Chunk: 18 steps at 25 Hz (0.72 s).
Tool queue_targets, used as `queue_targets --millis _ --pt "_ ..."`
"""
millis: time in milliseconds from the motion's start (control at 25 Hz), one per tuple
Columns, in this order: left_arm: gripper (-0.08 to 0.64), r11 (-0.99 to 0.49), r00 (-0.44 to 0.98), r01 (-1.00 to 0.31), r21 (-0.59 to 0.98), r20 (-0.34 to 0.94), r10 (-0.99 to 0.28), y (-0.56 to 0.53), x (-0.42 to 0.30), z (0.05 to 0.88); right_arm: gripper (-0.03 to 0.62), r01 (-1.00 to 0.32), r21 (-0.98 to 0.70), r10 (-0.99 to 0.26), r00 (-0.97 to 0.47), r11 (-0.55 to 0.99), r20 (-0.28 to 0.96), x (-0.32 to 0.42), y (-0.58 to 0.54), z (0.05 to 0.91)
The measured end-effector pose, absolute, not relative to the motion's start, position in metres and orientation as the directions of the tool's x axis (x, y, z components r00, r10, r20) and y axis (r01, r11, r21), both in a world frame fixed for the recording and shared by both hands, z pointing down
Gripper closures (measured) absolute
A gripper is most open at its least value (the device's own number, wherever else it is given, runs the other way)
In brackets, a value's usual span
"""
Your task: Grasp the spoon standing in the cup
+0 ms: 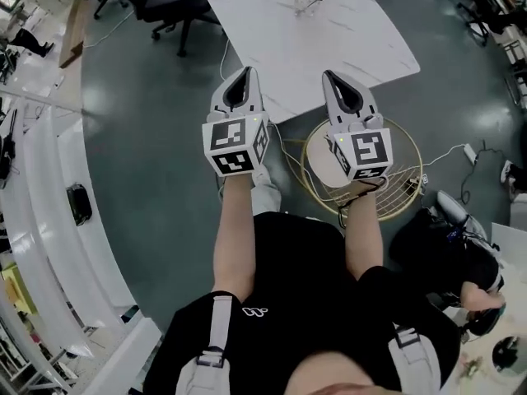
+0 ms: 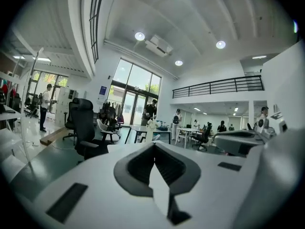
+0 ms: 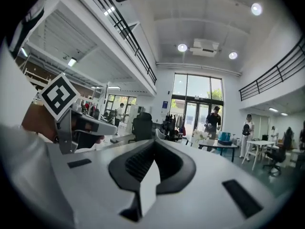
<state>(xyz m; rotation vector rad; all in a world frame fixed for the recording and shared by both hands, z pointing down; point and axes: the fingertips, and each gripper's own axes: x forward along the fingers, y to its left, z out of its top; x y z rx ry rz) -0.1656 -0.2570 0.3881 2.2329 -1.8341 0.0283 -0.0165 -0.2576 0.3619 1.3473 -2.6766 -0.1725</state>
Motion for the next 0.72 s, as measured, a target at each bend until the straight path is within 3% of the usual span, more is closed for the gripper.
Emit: queue_targets --millis 720 --pt "0.545 -0.23 0.314 -0.933 0.276 0.314 -0.896 -0.355 -0.149 0.48 0.586 -0.842 0.006 -0.818 -0.521 0.539 0.244 0.006 -0.366 0.459"
